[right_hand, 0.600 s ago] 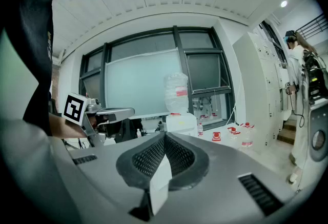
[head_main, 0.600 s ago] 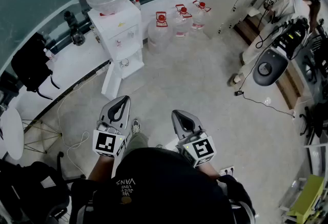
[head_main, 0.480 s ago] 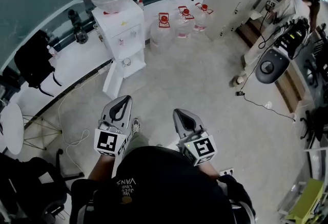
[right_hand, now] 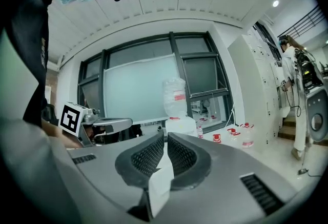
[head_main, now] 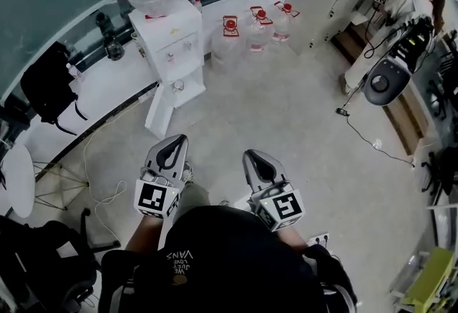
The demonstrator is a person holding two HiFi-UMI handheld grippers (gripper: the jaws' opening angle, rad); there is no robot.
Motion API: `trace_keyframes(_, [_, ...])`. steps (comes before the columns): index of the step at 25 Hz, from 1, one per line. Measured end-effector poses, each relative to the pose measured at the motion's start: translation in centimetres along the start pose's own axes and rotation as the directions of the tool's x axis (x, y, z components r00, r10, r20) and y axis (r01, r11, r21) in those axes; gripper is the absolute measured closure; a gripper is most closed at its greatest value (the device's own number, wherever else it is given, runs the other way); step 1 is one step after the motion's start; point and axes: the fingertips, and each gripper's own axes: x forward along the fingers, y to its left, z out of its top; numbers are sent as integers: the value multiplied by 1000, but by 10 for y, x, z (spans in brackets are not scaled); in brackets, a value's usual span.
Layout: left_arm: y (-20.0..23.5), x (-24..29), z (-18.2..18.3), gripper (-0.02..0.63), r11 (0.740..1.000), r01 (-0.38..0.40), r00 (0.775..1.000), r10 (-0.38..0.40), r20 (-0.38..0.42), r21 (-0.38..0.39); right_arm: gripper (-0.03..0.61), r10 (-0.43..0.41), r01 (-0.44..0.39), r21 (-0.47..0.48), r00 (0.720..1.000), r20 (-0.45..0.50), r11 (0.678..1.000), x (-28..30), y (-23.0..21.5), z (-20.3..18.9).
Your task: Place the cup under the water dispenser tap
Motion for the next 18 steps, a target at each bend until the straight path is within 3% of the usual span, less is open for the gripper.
trace_keyframes(10, [83,65,-25,592,995,97,994,-98,-52,-24,532,-57,58,41,998,-15,997,101,-11,3])
trace_keyframes(18, [162,109,-50,590,978,205,972,-207,-113,-31,532,-144,146,84,989,-22,986,191,-16,2])
